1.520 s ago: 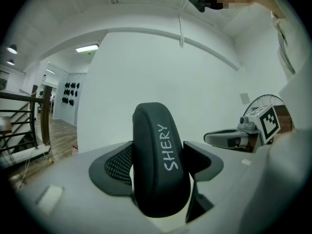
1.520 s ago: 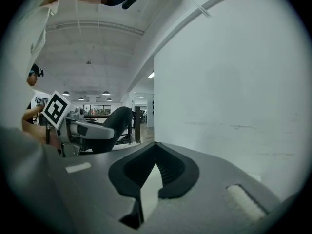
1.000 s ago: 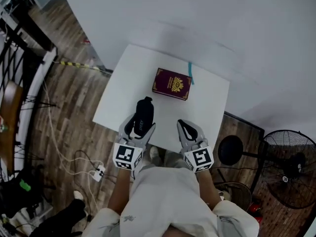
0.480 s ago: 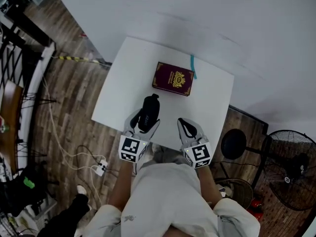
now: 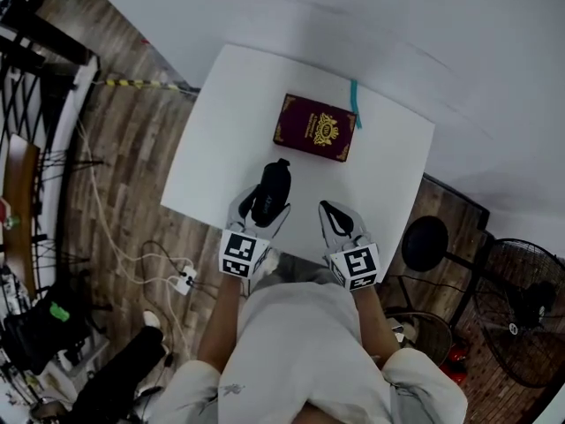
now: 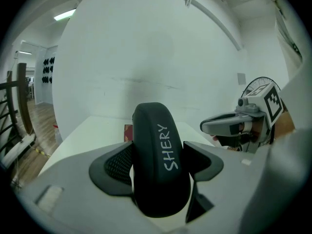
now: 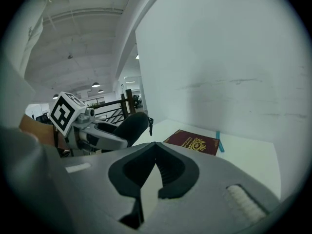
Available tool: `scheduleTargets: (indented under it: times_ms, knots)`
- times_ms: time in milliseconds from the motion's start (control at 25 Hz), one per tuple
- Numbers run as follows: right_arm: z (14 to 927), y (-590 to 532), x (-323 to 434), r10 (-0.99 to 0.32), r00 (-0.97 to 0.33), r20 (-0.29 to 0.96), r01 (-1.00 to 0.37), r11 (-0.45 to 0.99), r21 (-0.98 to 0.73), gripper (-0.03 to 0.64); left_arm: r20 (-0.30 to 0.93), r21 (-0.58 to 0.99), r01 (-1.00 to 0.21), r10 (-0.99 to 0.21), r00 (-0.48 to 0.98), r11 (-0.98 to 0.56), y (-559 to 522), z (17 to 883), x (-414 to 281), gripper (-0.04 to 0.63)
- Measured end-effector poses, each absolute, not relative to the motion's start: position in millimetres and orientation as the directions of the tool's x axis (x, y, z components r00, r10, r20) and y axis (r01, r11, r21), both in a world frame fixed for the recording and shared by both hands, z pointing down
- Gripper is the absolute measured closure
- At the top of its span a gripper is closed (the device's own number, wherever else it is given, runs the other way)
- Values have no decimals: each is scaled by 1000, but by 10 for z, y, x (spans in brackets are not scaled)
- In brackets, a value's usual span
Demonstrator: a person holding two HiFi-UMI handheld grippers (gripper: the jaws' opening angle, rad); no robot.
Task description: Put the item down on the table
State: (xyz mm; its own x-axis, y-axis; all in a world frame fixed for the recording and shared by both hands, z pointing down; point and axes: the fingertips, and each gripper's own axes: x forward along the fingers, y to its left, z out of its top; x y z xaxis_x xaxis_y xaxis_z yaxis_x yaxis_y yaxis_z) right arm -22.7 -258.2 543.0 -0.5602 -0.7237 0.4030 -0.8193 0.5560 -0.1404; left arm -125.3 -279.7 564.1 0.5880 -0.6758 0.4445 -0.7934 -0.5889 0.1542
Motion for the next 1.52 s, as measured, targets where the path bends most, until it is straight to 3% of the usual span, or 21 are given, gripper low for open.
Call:
scheduleTargets:
  times_ms: [800, 1520]
  knots:
    - [5989, -2855, -164, -655, -578, 488, -806, 553, -212, 612, 636, 181, -817, -568, 522, -548, -3023, 6490, -1157, 252]
    - [6343, -2868, -148, -601, -592, 537, -794, 551, -258, 612, 720, 182, -827, -500, 481, -533, -3078, 6906, -1110, 247]
